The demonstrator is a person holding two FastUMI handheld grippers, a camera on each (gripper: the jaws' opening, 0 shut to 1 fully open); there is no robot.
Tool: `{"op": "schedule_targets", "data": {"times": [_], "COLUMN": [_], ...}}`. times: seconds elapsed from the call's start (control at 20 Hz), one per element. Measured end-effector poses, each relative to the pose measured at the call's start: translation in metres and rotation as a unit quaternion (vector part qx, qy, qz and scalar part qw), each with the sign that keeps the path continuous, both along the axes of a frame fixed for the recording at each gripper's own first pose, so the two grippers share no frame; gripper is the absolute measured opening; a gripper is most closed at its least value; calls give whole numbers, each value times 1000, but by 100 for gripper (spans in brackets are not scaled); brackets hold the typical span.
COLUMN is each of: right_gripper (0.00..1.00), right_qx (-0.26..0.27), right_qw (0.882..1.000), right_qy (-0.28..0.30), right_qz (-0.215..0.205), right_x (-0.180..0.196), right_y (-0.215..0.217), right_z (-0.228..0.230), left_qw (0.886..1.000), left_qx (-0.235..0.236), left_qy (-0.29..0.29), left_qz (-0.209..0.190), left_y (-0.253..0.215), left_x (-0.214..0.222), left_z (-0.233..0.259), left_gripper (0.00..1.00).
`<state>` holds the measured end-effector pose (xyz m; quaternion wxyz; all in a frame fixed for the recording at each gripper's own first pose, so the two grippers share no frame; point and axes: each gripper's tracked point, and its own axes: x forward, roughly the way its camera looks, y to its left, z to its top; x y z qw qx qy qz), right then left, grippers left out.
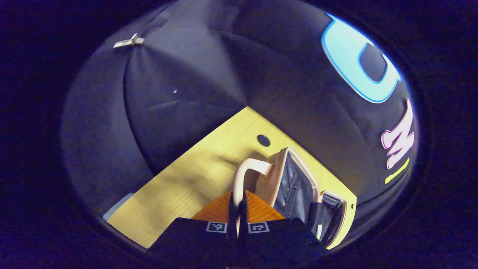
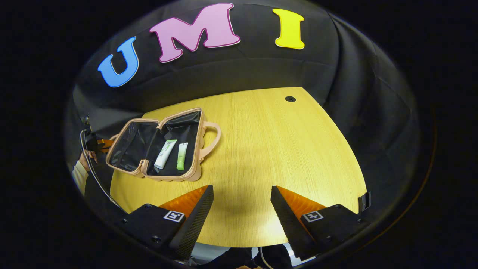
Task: First open the suitcase, pack the skin care products into it, and then close the suitcase.
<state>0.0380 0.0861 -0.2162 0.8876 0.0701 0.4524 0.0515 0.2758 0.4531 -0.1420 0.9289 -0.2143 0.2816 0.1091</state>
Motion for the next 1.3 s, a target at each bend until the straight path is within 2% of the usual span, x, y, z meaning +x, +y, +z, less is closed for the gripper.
{"op": "schedule_targets", "data": {"times": [0.3, 0.5, 0.7, 0.9, 1.05, 1.3], "right_gripper": [98, 98, 98, 98, 98, 98], "right_qx": [5, 21, 39, 11, 11, 18], "right_qw": [1000, 1000, 999, 998, 996, 996], "right_qy": [-15, -17, -29, -66, -79, -78], "right_qz": [11, -1, -13, 6, 26, 48], "right_x": [4, 13, 27, 48, 59, 72], "right_y": [-13, -29, -47, -73, -82, -95], "right_z": [2, 0, 4, 8, 11, 0], "left_qw": [991, 981, 969, 962, 963, 963], "left_qx": [63, 69, 52, 29, 29, 89], "left_qy": [-65, -99, -96, -46, 10, 72], "left_qz": [-98, -153, -222, -269, -267, -244], "left_y": [-110, -209, -312, -401, -435, -448], "left_x": [1, -8, -15, -18, -18, -23], "left_z": [128, 163, 150, 88, 26, -30], "left_gripper": [6, 6, 6, 6, 6, 7]}}
